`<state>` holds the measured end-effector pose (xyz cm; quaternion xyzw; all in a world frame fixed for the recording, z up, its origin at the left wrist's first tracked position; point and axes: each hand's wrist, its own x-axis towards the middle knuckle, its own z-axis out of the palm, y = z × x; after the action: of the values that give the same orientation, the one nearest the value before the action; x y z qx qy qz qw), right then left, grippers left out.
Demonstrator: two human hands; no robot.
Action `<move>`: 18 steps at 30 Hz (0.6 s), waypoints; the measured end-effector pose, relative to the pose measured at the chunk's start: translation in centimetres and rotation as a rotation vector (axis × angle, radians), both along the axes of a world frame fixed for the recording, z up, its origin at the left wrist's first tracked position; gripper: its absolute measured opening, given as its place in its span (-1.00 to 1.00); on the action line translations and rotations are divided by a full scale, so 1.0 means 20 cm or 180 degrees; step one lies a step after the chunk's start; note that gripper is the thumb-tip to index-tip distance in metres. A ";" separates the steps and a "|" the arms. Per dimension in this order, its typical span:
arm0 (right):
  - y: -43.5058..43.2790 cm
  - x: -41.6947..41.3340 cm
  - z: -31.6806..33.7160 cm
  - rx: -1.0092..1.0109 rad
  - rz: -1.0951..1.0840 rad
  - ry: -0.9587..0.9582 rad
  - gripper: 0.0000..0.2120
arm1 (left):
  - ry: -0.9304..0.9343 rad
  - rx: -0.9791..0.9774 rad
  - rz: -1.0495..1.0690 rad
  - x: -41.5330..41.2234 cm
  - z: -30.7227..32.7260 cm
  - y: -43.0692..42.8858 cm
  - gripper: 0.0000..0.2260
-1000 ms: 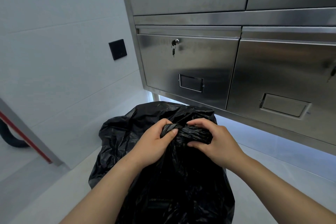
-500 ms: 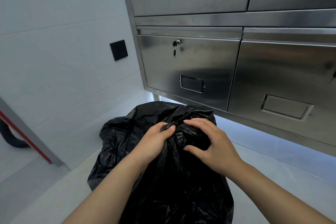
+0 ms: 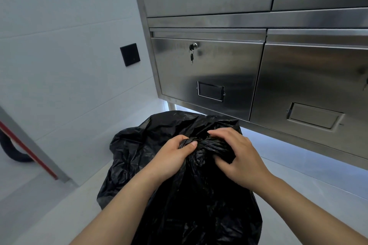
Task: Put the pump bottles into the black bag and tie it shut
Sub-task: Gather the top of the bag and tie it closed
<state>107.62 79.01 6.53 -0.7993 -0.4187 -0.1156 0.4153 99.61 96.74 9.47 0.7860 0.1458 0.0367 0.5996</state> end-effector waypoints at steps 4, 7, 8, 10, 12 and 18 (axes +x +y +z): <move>0.02 -0.04 -0.02 -0.0027 0.0138 -0.0198 -0.53 | -0.0073 -0.0041 0.0207 0.01 0.00 0.00 -0.86; 0.04 -0.06 -0.01 0.0326 0.0038 -0.0183 -0.68 | -0.0148 -0.0268 0.0124 0.00 0.00 -0.02 -0.89; 0.04 -0.06 -0.01 0.0416 0.0014 -0.0232 -0.71 | -0.0157 -0.0361 0.0085 0.00 0.00 -0.02 -0.89; 0.04 -0.06 -0.01 0.0485 -0.0004 -0.0366 -0.77 | -0.0175 -0.0485 0.0024 0.00 0.00 -0.03 -0.90; 0.04 -0.06 -0.02 0.0498 0.0028 -0.0321 -0.81 | -0.0178 -0.0504 -0.0022 0.00 0.00 -0.03 -0.90; 0.04 -0.06 -0.01 0.0542 0.0007 0.0149 -0.92 | -0.0190 0.0681 -0.0235 -0.02 -0.01 -0.01 -0.85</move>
<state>106.47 79.82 6.27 -0.7631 -0.3984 -0.1317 0.4916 99.11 96.48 9.31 0.8489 0.0941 0.0533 0.5174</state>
